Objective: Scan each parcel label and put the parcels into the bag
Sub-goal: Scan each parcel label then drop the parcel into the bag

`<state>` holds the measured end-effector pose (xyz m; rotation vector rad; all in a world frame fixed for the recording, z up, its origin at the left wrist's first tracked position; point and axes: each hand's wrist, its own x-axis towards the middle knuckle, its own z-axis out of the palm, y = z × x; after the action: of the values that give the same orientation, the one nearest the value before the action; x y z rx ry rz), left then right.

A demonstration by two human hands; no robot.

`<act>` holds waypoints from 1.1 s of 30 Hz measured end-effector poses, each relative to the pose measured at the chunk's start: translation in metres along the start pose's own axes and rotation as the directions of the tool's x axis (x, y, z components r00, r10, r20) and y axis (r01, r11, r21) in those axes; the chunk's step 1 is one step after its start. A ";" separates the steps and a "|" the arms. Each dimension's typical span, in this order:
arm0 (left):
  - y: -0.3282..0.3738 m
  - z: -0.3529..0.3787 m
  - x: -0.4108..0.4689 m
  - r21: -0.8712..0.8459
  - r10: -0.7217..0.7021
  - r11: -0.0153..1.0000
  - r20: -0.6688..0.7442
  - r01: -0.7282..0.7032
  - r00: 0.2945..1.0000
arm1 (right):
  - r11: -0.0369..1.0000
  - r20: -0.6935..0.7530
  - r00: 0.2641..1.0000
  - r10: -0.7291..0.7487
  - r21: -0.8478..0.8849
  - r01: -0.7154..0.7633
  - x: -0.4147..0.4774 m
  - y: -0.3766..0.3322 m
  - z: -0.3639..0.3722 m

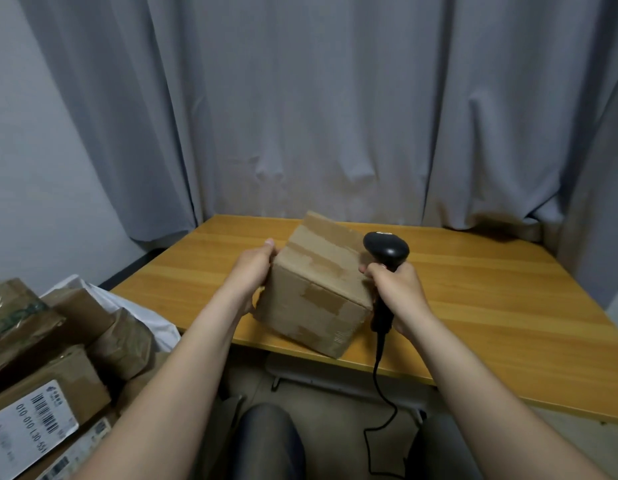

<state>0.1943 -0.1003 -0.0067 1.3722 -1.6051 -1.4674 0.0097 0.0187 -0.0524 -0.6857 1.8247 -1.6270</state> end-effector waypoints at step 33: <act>0.015 0.032 0.010 -0.092 0.161 0.984 0.133 -0.150 0.978 | 0.965 -0.110 0.969 -0.223 -0.163 0.204 -0.001 -0.019 -0.037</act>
<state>0.1579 -0.0999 -0.0025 1.0938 -1.6783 -1.5451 -0.0164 0.0420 -0.0306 -0.8903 2.0414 -1.7160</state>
